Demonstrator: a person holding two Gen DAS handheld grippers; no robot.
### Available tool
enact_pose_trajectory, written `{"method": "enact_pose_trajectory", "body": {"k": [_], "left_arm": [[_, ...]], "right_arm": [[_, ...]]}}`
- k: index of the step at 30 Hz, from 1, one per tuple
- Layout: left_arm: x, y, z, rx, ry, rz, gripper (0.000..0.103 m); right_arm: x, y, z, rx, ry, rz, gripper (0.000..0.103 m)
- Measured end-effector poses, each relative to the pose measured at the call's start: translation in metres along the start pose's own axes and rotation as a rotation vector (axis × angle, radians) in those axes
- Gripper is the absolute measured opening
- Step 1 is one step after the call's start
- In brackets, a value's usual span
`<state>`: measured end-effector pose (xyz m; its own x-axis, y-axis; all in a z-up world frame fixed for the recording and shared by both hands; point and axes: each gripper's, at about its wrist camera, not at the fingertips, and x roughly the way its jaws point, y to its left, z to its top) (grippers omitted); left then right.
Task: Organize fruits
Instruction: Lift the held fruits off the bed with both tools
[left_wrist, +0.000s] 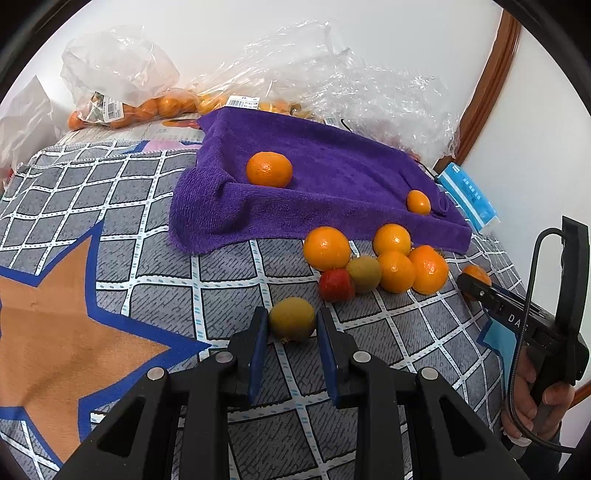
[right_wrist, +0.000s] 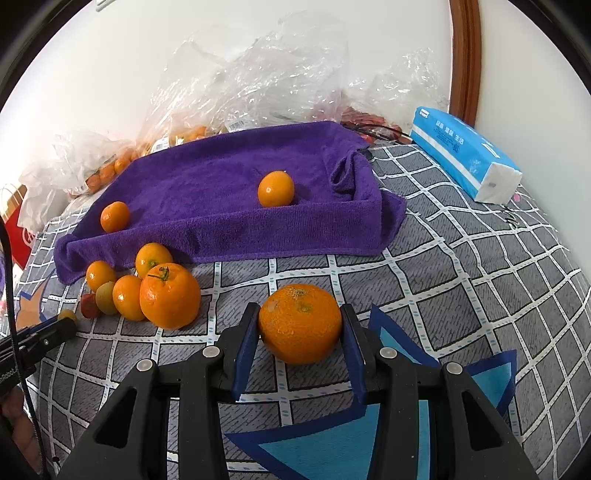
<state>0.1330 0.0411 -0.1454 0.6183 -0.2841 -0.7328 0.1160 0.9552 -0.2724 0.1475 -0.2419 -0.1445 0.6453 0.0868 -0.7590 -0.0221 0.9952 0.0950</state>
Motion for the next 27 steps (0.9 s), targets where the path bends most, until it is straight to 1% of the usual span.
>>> {"method": "enact_pose_trajectory", "body": {"k": [27], "left_arm": [[-0.0008, 0.0009, -0.0007, -0.003, -0.001, -0.004, 0.025]], "right_arm": [[-0.0030, -0.0018, -0.0002, 0.012, -0.012, 0.009, 0.043]]}}
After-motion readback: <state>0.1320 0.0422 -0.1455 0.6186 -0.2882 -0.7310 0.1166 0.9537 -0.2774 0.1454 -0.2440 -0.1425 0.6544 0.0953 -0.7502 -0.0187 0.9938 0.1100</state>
